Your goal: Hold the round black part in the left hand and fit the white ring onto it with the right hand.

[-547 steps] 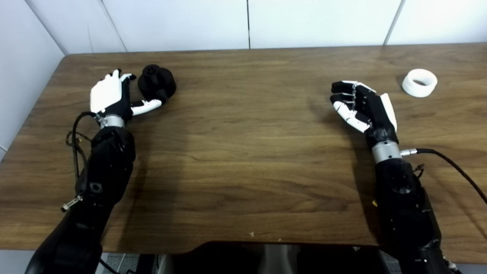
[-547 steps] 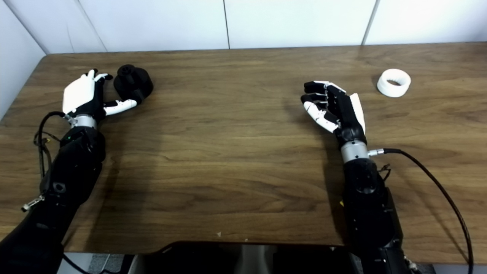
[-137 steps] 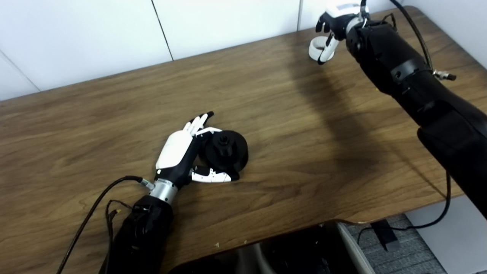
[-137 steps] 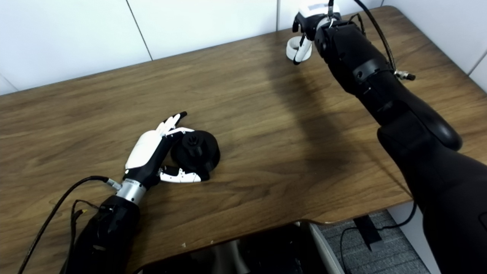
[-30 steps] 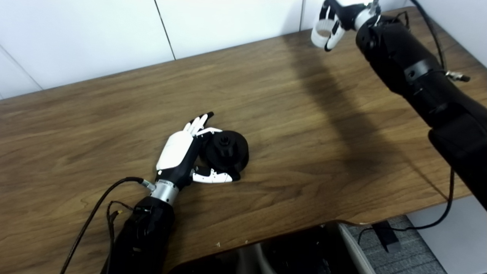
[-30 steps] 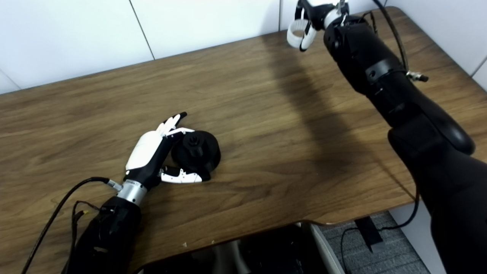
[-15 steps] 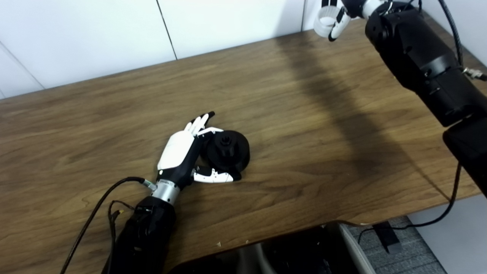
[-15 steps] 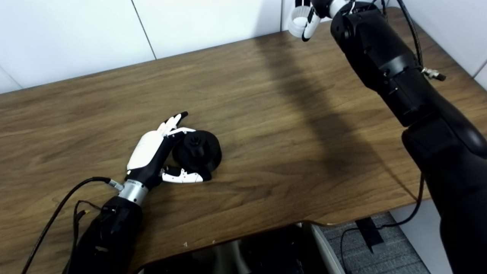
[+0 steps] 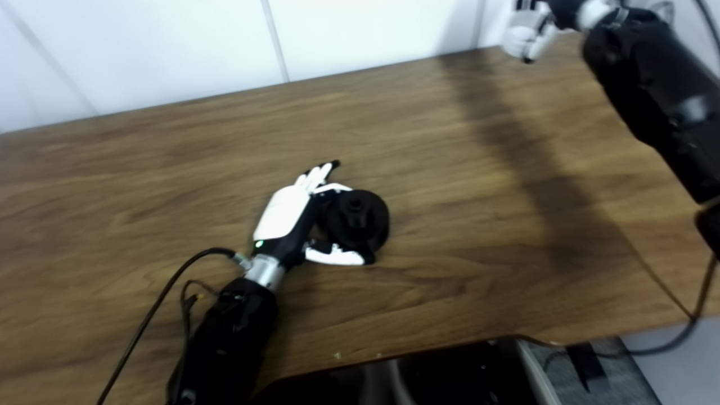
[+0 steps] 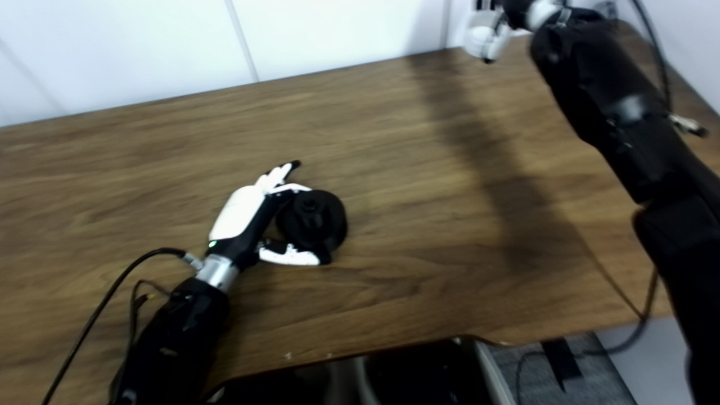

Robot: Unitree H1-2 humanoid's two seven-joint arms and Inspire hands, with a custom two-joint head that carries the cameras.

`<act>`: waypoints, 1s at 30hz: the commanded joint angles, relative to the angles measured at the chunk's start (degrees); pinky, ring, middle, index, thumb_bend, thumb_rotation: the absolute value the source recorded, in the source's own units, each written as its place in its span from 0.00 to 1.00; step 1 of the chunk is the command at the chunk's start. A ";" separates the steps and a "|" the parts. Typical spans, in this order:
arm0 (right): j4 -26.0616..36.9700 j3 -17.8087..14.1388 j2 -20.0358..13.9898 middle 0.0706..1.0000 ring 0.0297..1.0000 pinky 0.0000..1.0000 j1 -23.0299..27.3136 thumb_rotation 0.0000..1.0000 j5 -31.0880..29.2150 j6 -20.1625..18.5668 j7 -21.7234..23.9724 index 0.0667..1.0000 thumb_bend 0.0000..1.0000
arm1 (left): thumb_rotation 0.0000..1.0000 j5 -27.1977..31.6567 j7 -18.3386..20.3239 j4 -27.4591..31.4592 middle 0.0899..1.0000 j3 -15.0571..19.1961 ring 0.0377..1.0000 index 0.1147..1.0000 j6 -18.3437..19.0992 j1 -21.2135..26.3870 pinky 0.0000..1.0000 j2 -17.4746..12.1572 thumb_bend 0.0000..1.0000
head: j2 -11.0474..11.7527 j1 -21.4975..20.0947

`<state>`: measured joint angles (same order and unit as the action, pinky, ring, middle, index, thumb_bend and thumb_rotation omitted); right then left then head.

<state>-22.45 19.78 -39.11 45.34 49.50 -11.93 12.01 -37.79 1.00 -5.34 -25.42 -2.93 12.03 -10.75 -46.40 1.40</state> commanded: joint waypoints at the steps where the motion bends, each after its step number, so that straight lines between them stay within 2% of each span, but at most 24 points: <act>1: 1.49 -1.30 -2.46 0.53 0.70 0.83 3.07 0.14 0.14 1.54 -0.68 0.46 0.52 | 0.36 -3.46 1.19 -1.92 1.00 -0.97 1.00 0.60 1.75 0.79 1.00 -0.48 1.00 | -0.07 0.45; 7: -0.58 -1.17 -2.94 0.54 0.70 0.82 3.26 0.14 0.43 3.52 -2.14 0.46 0.52 | 0.34 -3.48 1.48 -1.94 1.00 -1.24 1.00 0.60 2.56 1.16 1.00 0.10 1.00 | -0.45 1.54; 13: 0.08 -1.37 -2.74 0.55 0.70 0.81 3.14 0.14 0.26 3.17 -1.05 0.46 0.52 | 0.36 -3.57 1.45 -1.85 1.00 -1.35 1.00 0.60 2.62 1.19 1.00 0.03 1.00 | -0.51 1.28; 24: 9.95 -3.44 -2.97 0.52 0.68 0.81 -1.36 0.14 -0.42 2.54 1.29 0.46 0.52 | 0.36 -3.54 1.01 -2.18 1.00 -1.33 1.00 0.60 2.44 1.25 1.00 -0.12 0.99 | -0.62 0.83; 30: 16.75 -6.18 -3.11 0.51 0.66 0.82 -5.50 0.14 -1.01 2.15 1.84 0.46 0.52 | 0.37 -3.33 1.24 -2.11 1.00 -1.19 1.00 0.60 2.53 1.29 1.00 -0.29 0.99 | -0.58 0.25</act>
<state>-8.66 15.53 -40.44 37.48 48.58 -9.79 14.66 -38.22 1.02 -5.66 -25.99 -1.99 12.73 -10.28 -46.93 1.58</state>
